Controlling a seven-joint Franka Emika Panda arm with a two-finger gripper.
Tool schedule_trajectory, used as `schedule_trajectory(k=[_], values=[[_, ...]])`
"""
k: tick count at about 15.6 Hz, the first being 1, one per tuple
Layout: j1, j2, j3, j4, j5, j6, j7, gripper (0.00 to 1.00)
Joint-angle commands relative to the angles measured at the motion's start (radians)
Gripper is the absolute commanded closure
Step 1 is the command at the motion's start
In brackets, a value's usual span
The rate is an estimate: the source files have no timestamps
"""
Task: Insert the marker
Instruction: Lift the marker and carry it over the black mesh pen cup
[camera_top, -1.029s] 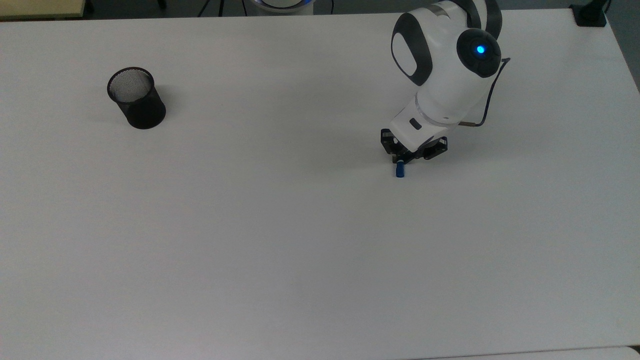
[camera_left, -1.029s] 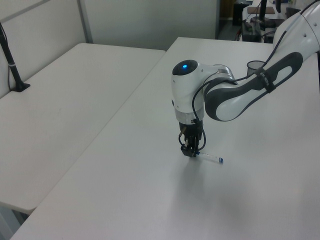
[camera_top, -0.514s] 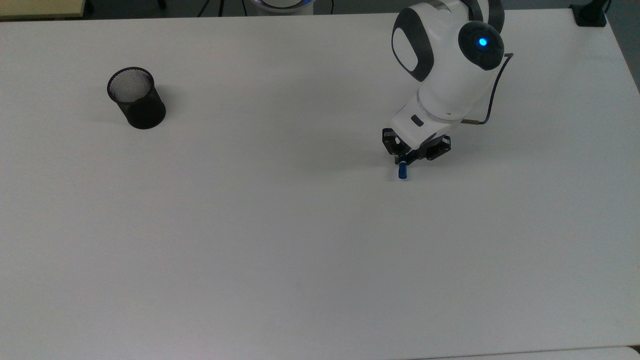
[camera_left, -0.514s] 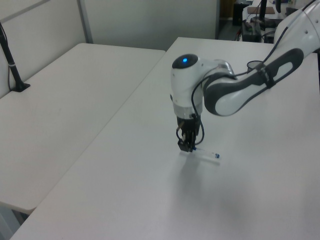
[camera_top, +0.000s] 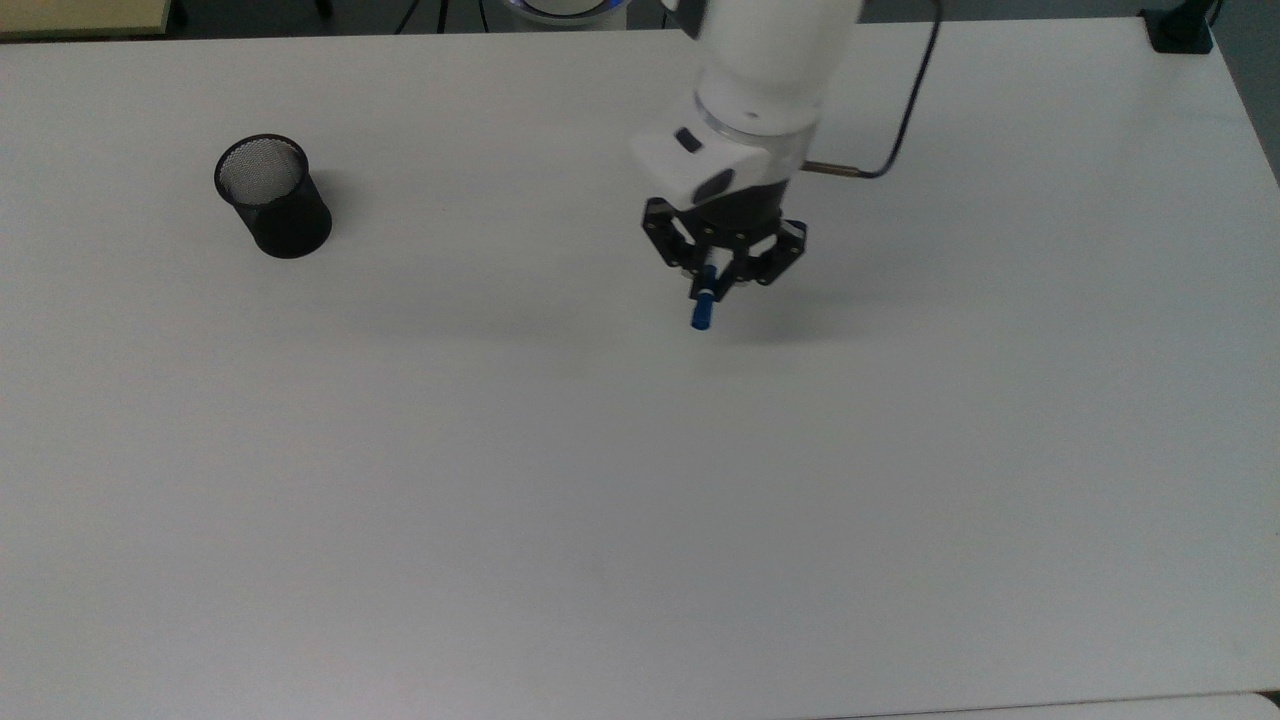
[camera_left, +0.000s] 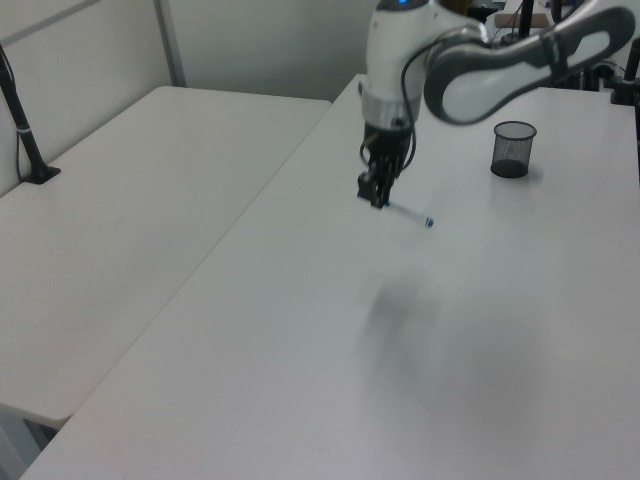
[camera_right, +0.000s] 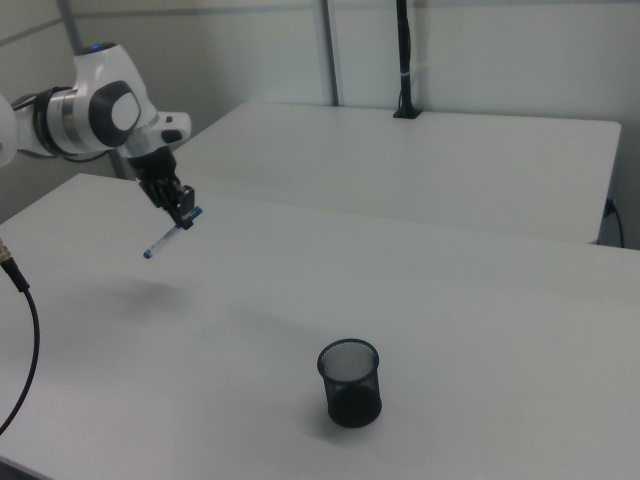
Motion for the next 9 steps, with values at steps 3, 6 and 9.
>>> schedule_trajectory(k=[3, 6, 9], values=[[-0.177, -0.218, 0.025, -0.186, -0.007, 0.004, -0.176, 0.96], [-0.263, -0.267, 0.025, -0.231, -0.003, 0.006, -0.245, 0.96], [-0.337, -0.289, 0.022, -0.268, -0.003, 0.015, -0.299, 0.96]])
